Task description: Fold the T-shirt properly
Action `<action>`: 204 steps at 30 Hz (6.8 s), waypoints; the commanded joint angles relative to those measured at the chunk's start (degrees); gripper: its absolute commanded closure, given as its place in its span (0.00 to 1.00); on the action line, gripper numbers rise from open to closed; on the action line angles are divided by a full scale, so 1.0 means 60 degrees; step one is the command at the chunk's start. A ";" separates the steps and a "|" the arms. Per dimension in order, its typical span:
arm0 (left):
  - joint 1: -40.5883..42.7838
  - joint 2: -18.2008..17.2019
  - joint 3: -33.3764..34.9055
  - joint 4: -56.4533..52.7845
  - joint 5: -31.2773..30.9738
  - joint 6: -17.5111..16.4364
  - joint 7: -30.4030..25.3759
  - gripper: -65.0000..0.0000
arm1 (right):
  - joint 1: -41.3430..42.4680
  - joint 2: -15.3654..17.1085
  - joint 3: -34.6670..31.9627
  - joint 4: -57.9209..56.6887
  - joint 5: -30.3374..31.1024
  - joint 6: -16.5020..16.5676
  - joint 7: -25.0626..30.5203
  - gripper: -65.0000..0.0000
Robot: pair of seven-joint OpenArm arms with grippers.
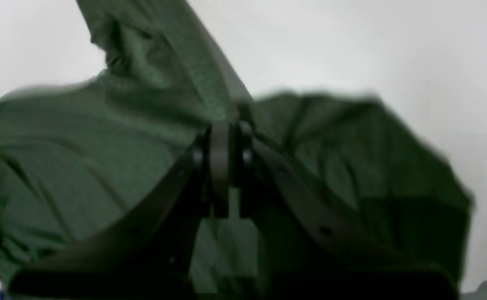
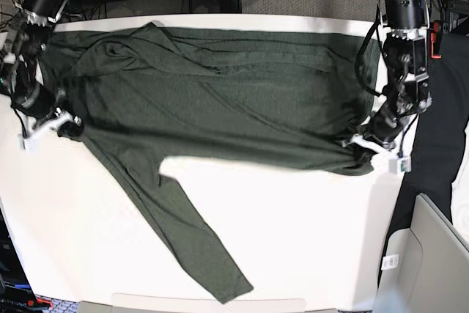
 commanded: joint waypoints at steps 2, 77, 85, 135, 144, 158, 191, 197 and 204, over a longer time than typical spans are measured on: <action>-0.0068 -0.0183 -0.0388 0.0170 -0.0047 -0.0023 -0.0240 1.00 | -0.0190 0.0340 0.0328 0.0420 0.0619 0.0038 0.0152 0.98; 0.0665 -0.0139 -0.0550 0.1430 -0.0047 -0.0023 0.0874 0.66 | 0.3971 -0.1594 -0.3189 -0.3580 -0.6282 -0.0050 -0.0156 0.84; 0.0665 -0.0139 -0.0608 0.1430 -0.0047 -0.0023 0.0815 0.66 | 0.3604 -0.1594 -0.2867 -0.2378 -0.6238 0.0008 -0.0258 0.99; -0.0933 -0.0168 0.0110 -0.1207 -0.0032 -0.0023 0.0170 0.56 | -0.0615 -0.0451 0.0679 0.2648 -0.0714 0.0990 -0.1782 0.99; -0.1196 -0.0139 0.0769 -0.2027 -0.0032 -0.0023 -0.0328 0.53 | -0.0615 -0.0451 0.0679 0.2648 -0.0714 0.0990 -0.1782 0.99; -0.1577 -0.0139 0.2073 -0.2584 -0.0032 -0.0023 -0.0914 0.53 | -0.0586 -0.0451 0.0679 0.2648 -0.0700 0.0990 -0.1782 0.99; 0.0972 -0.0168 -0.0960 0.2544 -0.0047 -0.0023 0.0595 1.00 | -0.0850 -0.0363 0.0723 0.2867 0.0048 0.1547 -0.1826 0.99; 0.1719 -0.0168 -0.1634 0.3423 -0.0076 -0.0023 0.1035 1.00 | -0.1319 -0.0363 0.0738 0.3512 0.0048 0.1693 -0.1826 0.99; 0.2716 -0.0154 -0.1722 0.4463 -0.0076 -0.0023 0.1079 1.00 | -0.1934 -0.0041 0.1207 0.3644 0.0678 0.1693 -0.1826 0.99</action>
